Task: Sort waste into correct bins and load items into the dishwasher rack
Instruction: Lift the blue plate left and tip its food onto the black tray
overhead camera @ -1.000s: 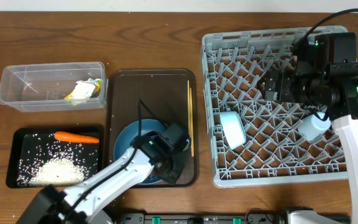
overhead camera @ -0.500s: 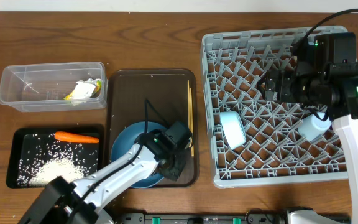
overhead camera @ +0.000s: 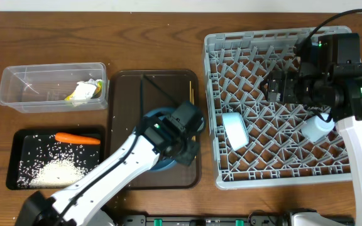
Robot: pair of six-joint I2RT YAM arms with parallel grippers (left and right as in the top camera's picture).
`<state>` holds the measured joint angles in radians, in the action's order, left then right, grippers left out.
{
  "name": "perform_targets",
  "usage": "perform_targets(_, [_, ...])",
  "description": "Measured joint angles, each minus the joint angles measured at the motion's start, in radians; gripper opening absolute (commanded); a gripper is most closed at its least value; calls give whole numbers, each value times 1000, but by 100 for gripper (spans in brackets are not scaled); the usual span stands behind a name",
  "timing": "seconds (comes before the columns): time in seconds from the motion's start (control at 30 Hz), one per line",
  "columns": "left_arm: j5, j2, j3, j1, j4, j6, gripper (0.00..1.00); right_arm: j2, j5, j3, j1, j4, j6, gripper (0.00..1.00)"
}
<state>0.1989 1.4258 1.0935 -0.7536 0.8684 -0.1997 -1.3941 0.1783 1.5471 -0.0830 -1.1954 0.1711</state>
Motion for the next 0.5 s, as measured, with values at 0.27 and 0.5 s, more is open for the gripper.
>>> perform_targets(0.27, [-133,-86,74,5,14,-162,6,0,0,0,0,-1,0,97])
perform_targets(0.5, [-176,-256,74,154,4,-301,6,0,0,0,0,-4,0,98])
